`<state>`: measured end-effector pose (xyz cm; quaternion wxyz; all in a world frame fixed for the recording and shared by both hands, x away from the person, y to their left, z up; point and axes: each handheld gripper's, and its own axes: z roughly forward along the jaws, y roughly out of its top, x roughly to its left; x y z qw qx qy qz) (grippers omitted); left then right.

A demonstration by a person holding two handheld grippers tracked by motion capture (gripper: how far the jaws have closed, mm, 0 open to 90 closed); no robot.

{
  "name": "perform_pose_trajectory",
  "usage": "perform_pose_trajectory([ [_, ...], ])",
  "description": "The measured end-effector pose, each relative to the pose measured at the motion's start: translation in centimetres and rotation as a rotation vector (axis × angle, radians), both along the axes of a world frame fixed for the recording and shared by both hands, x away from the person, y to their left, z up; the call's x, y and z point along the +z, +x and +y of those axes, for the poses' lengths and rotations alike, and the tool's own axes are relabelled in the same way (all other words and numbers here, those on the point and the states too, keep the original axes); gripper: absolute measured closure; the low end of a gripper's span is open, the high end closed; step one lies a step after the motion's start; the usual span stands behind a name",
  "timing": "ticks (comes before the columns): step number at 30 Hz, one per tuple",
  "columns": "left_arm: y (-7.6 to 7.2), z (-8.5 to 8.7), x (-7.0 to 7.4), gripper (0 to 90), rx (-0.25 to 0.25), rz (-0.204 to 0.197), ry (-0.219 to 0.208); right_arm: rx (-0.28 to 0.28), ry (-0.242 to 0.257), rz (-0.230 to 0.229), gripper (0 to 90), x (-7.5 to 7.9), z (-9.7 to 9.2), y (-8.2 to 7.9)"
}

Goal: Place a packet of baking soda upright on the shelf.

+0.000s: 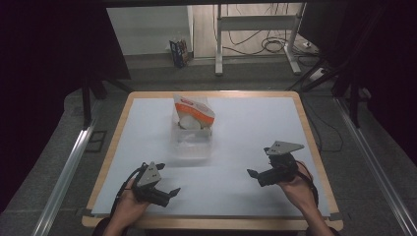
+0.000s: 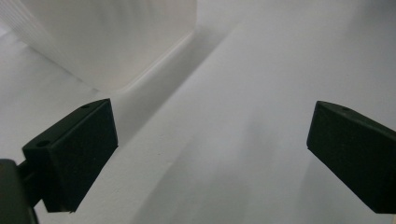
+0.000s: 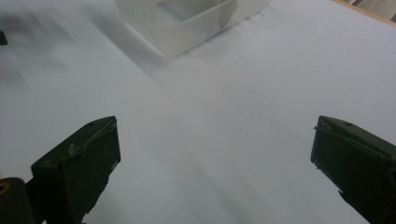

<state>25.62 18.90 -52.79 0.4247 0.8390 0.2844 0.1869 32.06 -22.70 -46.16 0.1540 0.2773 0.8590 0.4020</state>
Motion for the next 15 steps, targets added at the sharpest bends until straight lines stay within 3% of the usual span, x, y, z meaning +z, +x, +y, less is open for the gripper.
perform_pose_trajectory([
  [7,0.1,0.1,-0.1,1.8,0.006,0.004,-0.003,-0.024,-0.007,0.035,0.0,-1.0,-1.5,-0.5],
  [15,0.1,0.1,-0.1,1.5,0.008,0.003,0.002,-0.055,-0.036,0.038,0.0,-2.1,-2.6,-0.7],
])
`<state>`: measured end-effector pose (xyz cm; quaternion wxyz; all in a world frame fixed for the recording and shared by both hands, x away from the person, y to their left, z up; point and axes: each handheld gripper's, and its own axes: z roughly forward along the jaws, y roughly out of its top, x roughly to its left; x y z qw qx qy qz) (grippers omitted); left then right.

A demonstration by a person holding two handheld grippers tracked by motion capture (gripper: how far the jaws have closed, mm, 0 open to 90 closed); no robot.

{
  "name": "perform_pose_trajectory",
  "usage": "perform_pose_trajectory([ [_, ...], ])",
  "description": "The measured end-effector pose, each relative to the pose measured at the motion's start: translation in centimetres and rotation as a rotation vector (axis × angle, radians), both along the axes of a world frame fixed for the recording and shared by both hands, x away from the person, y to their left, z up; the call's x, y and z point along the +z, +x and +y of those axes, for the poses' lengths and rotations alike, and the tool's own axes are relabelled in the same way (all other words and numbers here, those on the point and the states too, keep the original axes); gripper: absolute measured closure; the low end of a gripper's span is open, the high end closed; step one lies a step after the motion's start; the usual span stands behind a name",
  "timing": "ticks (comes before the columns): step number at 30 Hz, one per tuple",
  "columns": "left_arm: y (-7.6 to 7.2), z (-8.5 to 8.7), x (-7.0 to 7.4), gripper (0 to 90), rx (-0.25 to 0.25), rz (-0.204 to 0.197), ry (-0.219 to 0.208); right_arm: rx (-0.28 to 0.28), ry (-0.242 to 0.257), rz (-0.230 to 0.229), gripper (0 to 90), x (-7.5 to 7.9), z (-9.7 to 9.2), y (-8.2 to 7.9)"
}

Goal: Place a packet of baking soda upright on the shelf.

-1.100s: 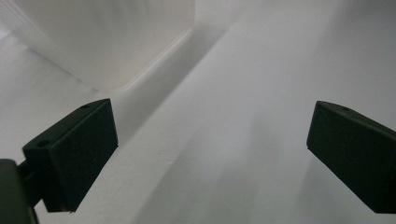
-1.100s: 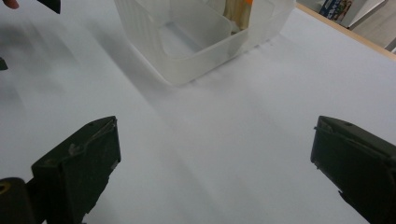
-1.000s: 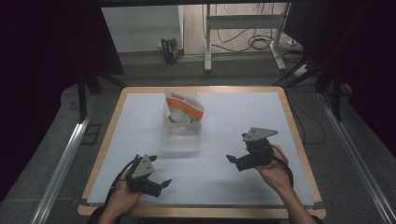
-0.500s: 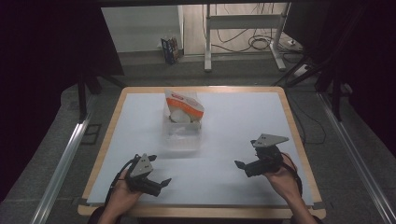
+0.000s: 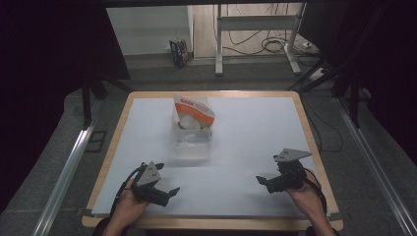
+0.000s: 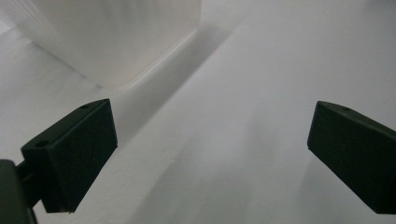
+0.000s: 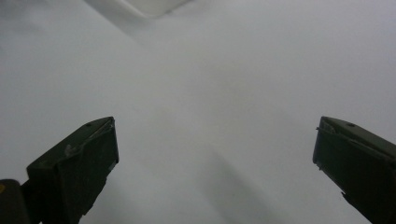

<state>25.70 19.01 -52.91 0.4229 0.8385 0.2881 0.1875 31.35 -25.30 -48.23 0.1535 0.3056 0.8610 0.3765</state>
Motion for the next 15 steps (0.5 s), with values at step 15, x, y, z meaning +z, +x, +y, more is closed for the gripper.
perform_pose_trajectory([
  [15,0.0,-0.2,0.0,1.2,-0.006,-0.007,0.014,-0.031,-0.033,0.044,0.0,-2.0,-0.6,0.8],
])
